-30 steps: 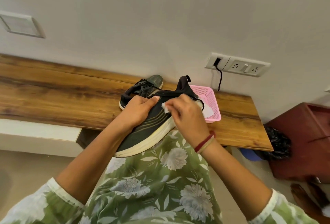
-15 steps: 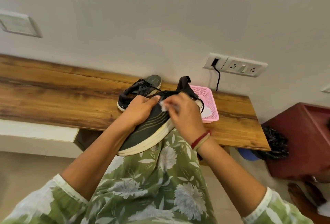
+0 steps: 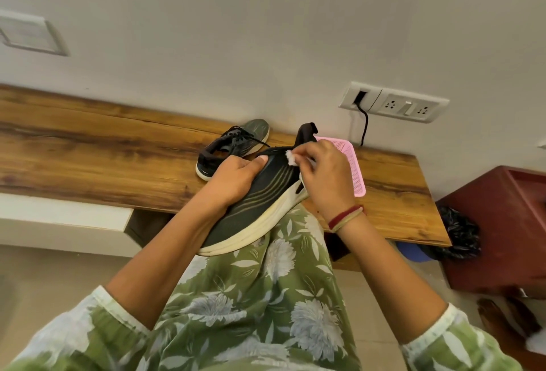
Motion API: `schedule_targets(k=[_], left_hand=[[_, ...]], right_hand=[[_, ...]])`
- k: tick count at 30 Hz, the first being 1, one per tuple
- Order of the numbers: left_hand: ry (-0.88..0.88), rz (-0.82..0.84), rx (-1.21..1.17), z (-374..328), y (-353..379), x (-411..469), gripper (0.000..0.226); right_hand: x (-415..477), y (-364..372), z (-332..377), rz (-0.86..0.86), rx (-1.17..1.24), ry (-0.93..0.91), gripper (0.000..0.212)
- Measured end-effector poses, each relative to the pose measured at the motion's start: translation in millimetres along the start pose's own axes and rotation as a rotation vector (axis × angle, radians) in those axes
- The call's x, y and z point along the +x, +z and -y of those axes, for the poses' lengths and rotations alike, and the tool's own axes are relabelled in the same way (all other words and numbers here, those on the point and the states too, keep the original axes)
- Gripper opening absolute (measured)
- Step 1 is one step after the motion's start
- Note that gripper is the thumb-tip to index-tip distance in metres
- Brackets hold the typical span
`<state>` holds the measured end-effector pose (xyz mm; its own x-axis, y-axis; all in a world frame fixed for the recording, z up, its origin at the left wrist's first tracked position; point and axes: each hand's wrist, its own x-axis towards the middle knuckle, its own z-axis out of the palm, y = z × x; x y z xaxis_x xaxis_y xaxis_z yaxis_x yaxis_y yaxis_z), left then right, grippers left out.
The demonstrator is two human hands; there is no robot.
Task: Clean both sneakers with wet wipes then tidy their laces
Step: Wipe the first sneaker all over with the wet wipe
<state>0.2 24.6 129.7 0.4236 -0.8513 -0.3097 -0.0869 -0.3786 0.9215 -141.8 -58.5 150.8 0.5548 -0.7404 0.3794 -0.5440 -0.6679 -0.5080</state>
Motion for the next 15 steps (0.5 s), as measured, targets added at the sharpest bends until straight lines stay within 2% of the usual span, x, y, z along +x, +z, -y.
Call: schedule_targets(k=[1,5,6,8,10,13,14,15], left_hand=[[0.005,-0.013,0.004,0,0,1,0.048],[0.045,-0.015,0.039,2,-3,2,0.046],[0.03,0.004,0.028,3,-3,2,0.049],[-0.006,0.022,-0.002,6,-3,1,0.056],[-0.003,0.01,-0.01,8,-1,2,0.057],[0.032,0.019,0.014,7,-2,3,0.051],[0.034,0.025,0.019,7,-3,3,0.052],[0.025,0.027,0.016,6,-3,3,0.055]], right_hand=[[-1,2,2,0.001,-0.002,0.011,0.01],[-28,11,24,0.169,-0.019,-0.195,0.007],[-23,9,19,0.147,-0.048,-0.189,0.008],[-6,3,5,0.031,-0.062,-0.064,0.01],[-2,2,2,0.05,-0.068,-0.04,0.01],[-21,10,15,0.228,-0.151,-0.312,0.006],[-19,8,12,0.219,-0.157,-0.338,0.005],[-12,6,6,0.178,-0.151,-0.286,0.006]])
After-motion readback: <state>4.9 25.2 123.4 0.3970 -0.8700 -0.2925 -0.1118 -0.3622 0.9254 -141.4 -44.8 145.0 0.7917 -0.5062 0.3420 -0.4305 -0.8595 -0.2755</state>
